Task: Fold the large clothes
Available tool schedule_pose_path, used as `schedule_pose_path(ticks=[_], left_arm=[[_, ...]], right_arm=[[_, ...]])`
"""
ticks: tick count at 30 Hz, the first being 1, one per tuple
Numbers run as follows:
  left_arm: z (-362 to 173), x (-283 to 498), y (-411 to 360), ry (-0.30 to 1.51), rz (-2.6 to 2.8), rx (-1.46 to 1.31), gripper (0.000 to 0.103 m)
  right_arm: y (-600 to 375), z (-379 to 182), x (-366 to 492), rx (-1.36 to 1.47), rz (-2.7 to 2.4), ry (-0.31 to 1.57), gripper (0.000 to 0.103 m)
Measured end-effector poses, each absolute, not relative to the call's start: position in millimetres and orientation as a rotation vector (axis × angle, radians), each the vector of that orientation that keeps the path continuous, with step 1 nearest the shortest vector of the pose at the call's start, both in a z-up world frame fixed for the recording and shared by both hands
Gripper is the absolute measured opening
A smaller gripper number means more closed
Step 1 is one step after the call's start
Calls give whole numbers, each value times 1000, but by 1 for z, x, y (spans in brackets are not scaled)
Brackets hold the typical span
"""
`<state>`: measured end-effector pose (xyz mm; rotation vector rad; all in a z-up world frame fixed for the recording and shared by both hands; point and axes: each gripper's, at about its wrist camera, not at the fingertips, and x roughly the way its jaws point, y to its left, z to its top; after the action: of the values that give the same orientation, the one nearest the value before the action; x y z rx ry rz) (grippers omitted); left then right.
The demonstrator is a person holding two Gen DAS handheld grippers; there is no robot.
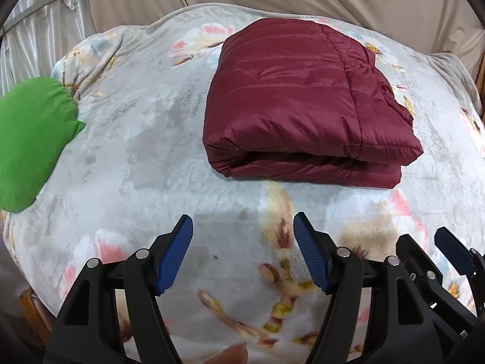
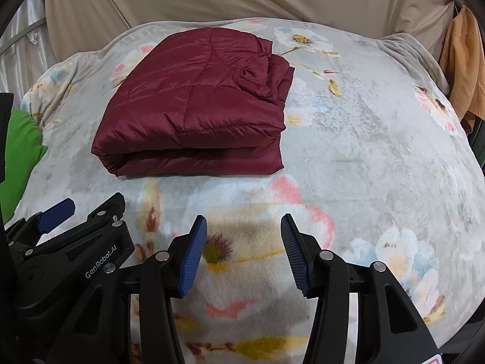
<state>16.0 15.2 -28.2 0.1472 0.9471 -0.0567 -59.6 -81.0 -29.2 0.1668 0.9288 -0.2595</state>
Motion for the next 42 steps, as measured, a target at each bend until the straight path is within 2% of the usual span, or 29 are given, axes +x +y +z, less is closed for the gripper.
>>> schedule_pose_path(ticks=[42], left_arm=[[-34, 19, 14, 961, -57, 153, 64]], right_arm=[[-81, -31, -55, 160, -259, 933, 51]])
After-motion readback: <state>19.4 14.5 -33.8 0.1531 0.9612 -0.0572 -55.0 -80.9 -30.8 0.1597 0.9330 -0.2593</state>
